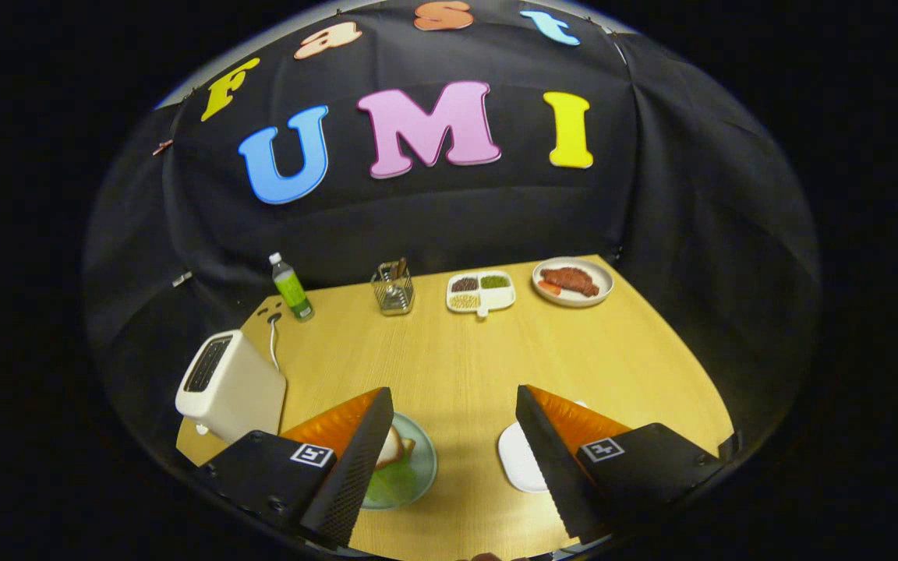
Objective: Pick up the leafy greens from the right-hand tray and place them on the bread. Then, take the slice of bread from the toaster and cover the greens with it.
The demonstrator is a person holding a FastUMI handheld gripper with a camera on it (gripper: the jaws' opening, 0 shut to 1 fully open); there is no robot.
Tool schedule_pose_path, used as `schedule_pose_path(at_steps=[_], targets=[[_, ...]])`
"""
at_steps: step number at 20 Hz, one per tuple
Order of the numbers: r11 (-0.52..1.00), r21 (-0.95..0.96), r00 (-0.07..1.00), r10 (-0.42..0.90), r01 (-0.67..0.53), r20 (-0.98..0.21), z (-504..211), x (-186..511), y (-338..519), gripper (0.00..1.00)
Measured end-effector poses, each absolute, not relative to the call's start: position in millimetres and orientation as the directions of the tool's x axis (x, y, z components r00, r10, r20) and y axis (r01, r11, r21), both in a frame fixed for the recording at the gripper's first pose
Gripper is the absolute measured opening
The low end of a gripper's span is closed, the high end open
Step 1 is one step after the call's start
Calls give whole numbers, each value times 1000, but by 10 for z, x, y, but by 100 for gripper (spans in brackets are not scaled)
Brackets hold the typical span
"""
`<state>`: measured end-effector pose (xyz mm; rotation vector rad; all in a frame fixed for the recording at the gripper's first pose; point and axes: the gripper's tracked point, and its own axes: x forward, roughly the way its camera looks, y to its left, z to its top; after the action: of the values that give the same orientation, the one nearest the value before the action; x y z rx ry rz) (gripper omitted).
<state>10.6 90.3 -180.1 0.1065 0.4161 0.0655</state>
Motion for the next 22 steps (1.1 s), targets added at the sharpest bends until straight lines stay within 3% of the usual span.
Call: schedule_pose_path(at_steps=[6,14,19,22], targets=[[998,59,976,45,-34,-211,-967,94,494,98],[994,-35,994,106,-106,6,-238,4,264,98],[971,-65,973,230,-232,-32,-383,35,313,98],[967,-49,968,247,-249,-39,-408,46,317,98]])
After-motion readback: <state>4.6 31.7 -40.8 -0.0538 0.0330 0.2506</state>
